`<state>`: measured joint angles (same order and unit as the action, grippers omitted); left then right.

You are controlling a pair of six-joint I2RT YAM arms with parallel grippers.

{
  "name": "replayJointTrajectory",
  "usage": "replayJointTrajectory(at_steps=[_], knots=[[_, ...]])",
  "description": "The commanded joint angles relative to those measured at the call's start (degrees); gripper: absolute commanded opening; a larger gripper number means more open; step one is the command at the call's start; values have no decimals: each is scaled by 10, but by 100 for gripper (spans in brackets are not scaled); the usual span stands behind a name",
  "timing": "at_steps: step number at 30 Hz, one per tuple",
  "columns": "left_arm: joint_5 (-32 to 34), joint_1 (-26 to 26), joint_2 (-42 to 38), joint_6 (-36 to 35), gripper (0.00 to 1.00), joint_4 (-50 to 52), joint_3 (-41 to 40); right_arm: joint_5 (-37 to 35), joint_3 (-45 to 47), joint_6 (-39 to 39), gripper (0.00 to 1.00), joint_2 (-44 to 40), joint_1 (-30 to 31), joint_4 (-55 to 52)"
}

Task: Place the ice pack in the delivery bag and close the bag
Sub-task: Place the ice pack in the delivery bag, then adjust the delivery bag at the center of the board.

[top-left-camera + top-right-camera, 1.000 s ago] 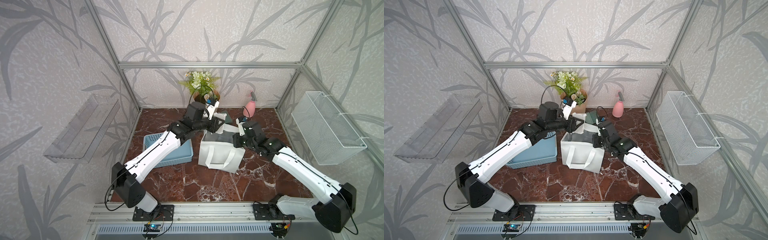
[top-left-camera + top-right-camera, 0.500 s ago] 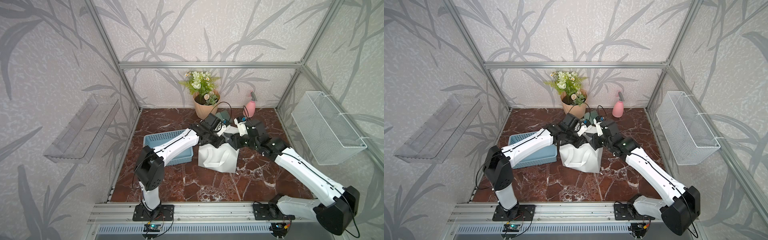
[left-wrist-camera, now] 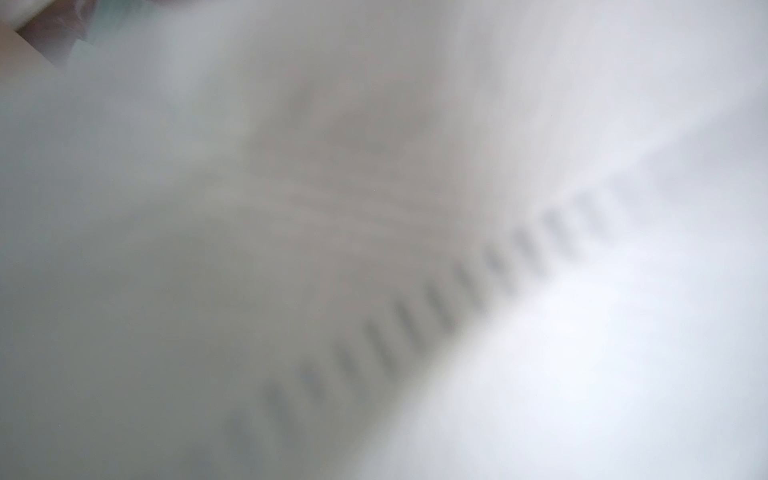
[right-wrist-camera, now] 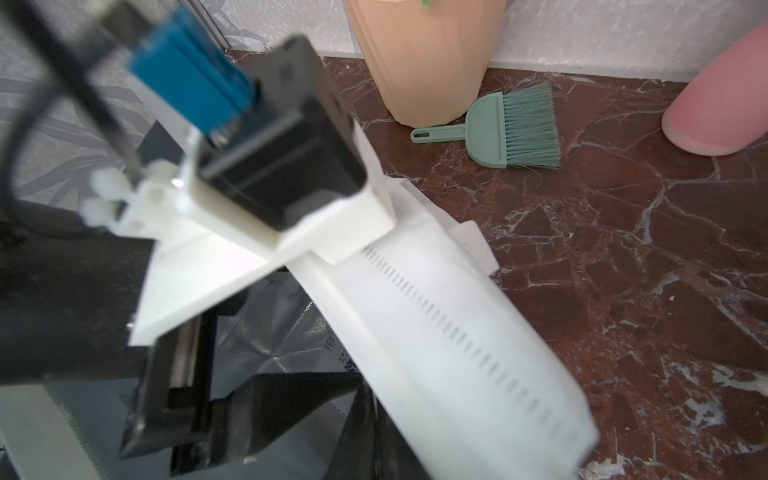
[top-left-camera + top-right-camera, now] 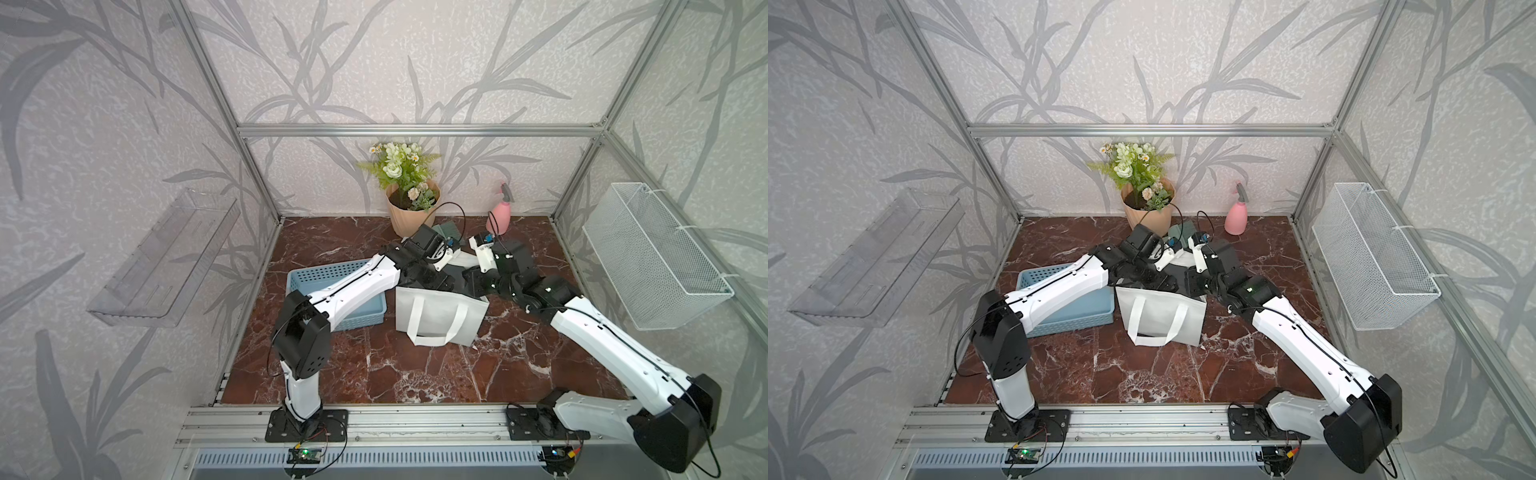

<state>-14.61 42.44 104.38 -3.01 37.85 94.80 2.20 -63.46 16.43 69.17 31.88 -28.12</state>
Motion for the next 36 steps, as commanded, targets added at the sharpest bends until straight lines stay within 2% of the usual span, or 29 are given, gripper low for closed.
replayJointTrajectory(at_steps=[1,5,9,14,20,25,31,36], knots=[[39,-9,-64,28,79,-4,43,-12,-10,-20,8,-2,-9,-3],[77,-19,-108,25,83,-20,45,-8,-22,-50,7,2,-31,-6],[129,-22,-131,-15,87,-35,23,9,-43,-69,6,12,-52,-15],[136,-19,-114,-87,87,-19,44,33,-59,-73,6,22,-57,-20],[177,-9,-90,-180,87,-24,58,50,-60,-63,6,20,-57,-24],[142,-7,-71,-185,86,-5,66,44,-58,-71,6,18,-58,-29],[263,-5,-61,-194,83,-29,30,45,-62,-90,6,22,-73,-26],[261,-11,-72,-182,82,-35,1,55,-81,-107,6,43,-105,-16]])
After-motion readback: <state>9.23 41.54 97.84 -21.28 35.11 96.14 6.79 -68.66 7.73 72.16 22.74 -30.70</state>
